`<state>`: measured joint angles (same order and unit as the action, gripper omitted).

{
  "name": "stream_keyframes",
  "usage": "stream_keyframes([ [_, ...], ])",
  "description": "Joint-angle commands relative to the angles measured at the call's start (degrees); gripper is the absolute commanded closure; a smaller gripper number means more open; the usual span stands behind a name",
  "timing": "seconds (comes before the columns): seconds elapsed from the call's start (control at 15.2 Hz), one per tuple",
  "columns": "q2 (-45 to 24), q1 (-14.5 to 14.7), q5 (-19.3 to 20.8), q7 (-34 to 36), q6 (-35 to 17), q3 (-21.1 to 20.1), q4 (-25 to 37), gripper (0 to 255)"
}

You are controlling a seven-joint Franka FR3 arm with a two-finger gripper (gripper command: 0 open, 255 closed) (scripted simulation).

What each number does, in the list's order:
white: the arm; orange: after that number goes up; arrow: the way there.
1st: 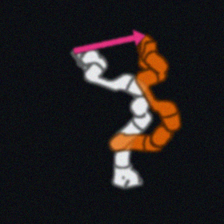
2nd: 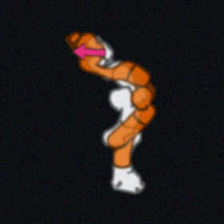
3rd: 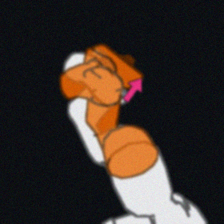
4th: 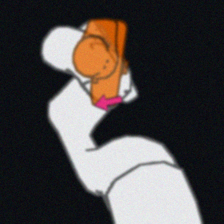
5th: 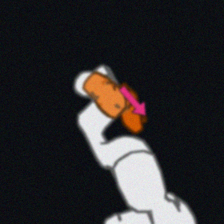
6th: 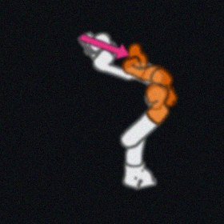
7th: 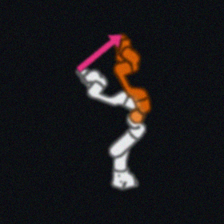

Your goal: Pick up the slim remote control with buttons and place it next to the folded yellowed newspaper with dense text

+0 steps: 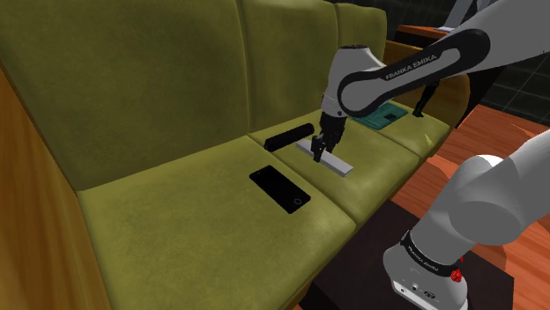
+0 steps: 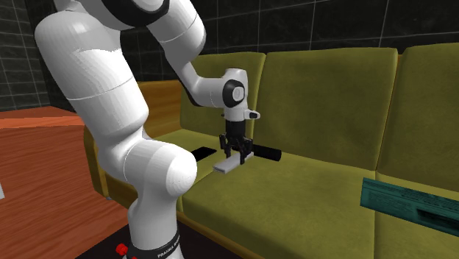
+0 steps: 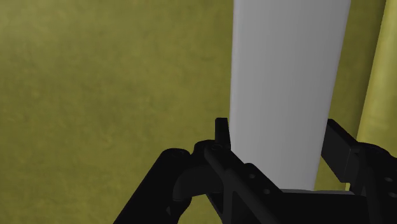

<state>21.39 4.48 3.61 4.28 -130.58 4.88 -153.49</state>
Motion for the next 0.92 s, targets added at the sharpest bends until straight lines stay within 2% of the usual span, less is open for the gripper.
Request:
stream_keyframes([
  [0.0, 1.02, 0.04, -0.06, 0.05, 1.93, -0.11, 0.9, 255],
  [0.86, 6.46, 0.08, -0.27, -0.06, 13.66, -0.52, 7.19, 255],
])
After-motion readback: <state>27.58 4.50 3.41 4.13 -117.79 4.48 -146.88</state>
